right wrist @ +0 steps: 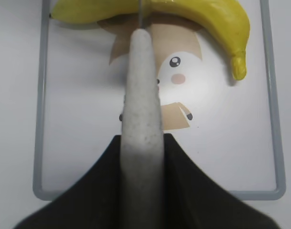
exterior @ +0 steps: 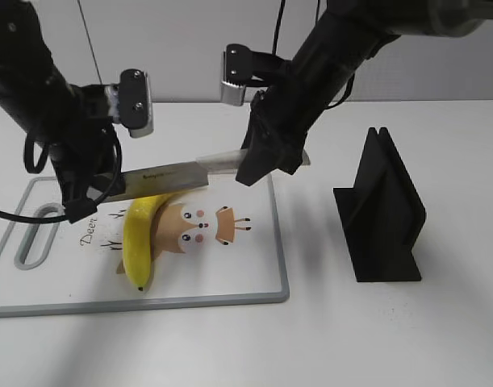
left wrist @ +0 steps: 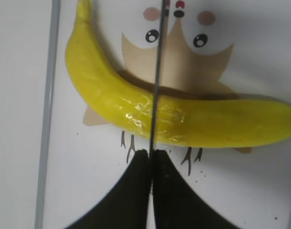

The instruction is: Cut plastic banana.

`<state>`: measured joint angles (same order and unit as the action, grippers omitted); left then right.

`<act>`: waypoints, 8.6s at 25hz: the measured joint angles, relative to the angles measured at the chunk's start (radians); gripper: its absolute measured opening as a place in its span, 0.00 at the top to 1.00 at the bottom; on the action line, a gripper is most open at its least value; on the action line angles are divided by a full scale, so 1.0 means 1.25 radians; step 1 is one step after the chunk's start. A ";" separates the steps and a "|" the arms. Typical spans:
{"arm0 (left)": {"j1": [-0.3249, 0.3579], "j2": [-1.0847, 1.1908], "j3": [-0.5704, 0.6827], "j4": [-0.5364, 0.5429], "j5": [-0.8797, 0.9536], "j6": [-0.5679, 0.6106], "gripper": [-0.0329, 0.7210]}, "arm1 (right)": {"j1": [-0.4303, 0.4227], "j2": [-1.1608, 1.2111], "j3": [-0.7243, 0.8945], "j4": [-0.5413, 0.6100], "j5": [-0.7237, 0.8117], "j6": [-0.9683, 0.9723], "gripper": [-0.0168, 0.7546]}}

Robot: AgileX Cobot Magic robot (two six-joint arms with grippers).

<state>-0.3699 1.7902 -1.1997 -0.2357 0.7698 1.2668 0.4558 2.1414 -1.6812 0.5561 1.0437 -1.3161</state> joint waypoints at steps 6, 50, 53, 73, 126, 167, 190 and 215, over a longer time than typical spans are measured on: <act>0.001 0.094 -0.009 0.006 -0.045 0.000 0.97 | 0.016 0.079 -0.001 -0.046 -0.026 0.025 0.74; -0.001 -0.324 -0.005 0.021 0.038 -0.348 0.12 | 0.057 -0.192 -0.002 -0.167 0.100 0.301 0.74; -0.001 -0.373 -0.005 0.122 0.042 -0.556 0.13 | 0.057 -0.217 -0.002 -0.167 0.105 0.437 0.74; 0.105 -0.808 0.221 0.241 0.288 -0.907 0.17 | 0.057 -0.511 0.232 -0.384 -0.036 1.090 0.74; 0.106 -1.414 0.553 0.173 0.226 -0.907 0.28 | 0.056 -0.623 0.691 -0.704 -0.351 1.700 0.74; 0.106 -1.414 0.553 0.174 0.224 -0.908 0.29 | 0.056 -1.358 0.964 -0.507 -0.136 1.165 0.25; 0.109 -1.414 0.553 0.174 0.222 -0.908 0.29 | 0.056 -1.717 1.011 -0.490 -0.077 1.089 0.25; 0.112 -1.414 0.553 0.174 0.221 -0.908 0.29 | -0.299 -1.717 1.011 -0.445 -0.077 1.087 0.25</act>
<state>-0.2294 0.0230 -0.5078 -0.0183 1.0463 0.1315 0.0815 -0.0049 -0.4171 0.0000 0.9468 0.0423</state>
